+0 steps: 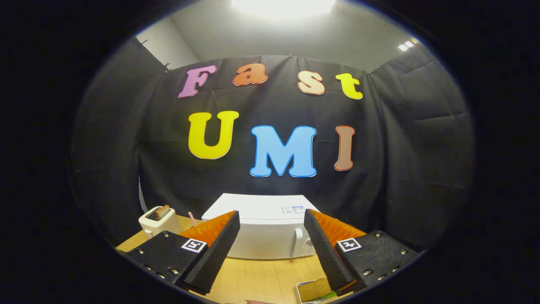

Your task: Open the microwave, put the food inside, and close the microwave door.

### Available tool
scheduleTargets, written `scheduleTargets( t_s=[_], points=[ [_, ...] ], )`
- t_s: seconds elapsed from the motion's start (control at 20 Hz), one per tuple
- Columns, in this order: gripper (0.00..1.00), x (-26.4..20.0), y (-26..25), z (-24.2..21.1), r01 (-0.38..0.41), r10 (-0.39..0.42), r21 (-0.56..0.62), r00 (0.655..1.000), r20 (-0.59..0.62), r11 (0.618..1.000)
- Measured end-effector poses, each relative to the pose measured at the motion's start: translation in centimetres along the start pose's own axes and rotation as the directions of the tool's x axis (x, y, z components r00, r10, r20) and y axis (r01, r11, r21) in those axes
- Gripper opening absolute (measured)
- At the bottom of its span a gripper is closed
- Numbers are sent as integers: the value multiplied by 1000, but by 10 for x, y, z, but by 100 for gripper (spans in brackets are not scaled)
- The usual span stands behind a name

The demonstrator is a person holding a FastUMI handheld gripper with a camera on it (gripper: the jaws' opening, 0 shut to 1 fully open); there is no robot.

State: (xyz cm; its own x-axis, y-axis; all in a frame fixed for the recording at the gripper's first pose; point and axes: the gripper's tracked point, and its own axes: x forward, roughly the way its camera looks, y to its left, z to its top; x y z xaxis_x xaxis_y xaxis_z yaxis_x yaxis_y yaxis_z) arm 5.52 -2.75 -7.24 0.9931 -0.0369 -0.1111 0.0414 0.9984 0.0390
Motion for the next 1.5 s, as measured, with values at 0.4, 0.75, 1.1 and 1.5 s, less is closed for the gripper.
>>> scheduleTargets(
  t_s=[0.4,0.75,1.1,1.5],
  points=[
    [97,70,-37,-57,39,-38,-10,999,26,999],
    [96,121,-55,-107,38,-38,14,999,-1,999],
    [83,164,-65,-156,35,-36,-19,999,-26,999],
    [75,210,-76,-213,57,-61,-36,992,-113,998]
  ],
)
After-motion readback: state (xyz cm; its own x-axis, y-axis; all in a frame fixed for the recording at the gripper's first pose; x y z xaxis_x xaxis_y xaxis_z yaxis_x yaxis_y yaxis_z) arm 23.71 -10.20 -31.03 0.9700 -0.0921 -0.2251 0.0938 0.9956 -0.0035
